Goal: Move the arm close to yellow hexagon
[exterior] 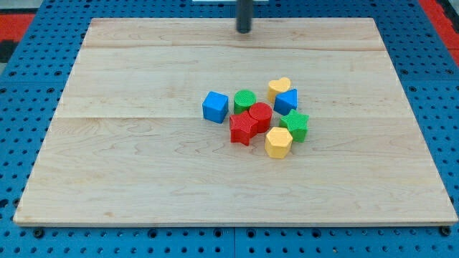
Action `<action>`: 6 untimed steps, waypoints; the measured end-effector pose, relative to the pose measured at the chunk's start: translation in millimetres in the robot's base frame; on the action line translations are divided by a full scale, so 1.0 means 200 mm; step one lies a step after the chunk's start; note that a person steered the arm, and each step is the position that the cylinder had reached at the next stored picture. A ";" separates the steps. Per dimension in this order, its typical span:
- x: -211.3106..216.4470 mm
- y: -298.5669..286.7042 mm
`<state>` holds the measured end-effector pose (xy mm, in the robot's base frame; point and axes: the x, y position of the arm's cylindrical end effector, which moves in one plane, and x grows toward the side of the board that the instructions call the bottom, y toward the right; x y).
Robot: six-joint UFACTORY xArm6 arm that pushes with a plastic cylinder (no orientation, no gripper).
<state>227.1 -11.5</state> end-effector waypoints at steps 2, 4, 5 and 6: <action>0.55 -0.42; 1.58 -0.28; 1.69 -0.01; 1.69 0.35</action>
